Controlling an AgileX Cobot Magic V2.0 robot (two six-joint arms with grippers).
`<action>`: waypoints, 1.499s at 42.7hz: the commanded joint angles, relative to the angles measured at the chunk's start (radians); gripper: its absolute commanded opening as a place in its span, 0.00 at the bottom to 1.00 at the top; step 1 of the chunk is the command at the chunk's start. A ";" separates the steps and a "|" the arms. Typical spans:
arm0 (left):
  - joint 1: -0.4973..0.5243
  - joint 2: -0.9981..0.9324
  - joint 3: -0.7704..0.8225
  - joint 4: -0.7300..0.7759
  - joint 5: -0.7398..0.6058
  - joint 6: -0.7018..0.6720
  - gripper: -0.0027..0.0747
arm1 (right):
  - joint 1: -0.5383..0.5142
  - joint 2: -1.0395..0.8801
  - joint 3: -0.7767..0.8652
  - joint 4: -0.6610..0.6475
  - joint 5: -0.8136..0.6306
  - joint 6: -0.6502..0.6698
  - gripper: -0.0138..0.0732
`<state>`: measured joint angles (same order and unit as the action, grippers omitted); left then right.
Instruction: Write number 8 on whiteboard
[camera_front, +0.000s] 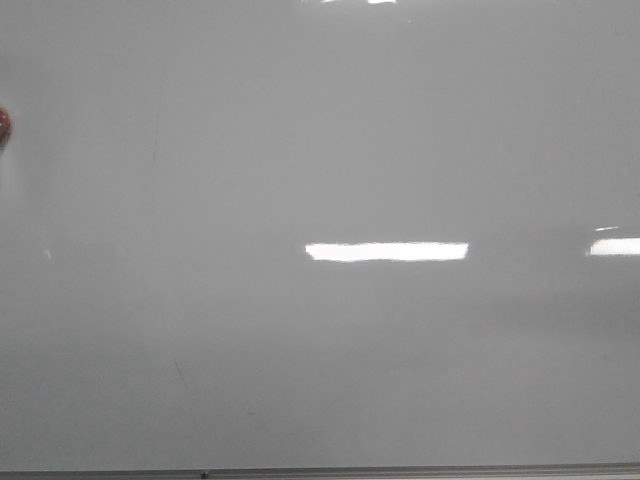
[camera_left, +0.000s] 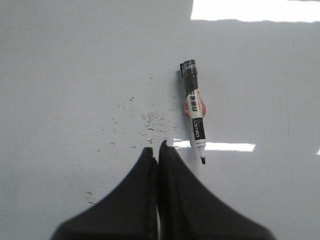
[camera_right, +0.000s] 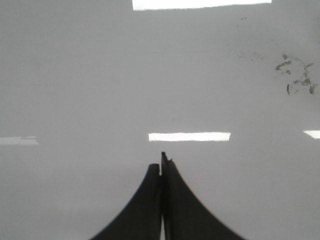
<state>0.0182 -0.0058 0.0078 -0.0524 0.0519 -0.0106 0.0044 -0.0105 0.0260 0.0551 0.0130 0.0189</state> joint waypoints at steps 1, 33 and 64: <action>0.002 -0.013 0.012 -0.001 -0.083 -0.001 0.01 | 0.002 -0.018 -0.002 0.002 -0.076 0.000 0.08; 0.002 -0.013 0.012 -0.001 -0.085 -0.001 0.01 | 0.002 -0.018 -0.002 0.002 -0.076 0.000 0.08; 0.002 0.087 -0.398 -0.001 0.087 -0.001 0.01 | 0.002 0.075 -0.443 0.002 0.205 0.000 0.08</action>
<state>0.0182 0.0200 -0.2882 -0.0524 0.1410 -0.0106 0.0044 0.0066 -0.3056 0.0551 0.2340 0.0189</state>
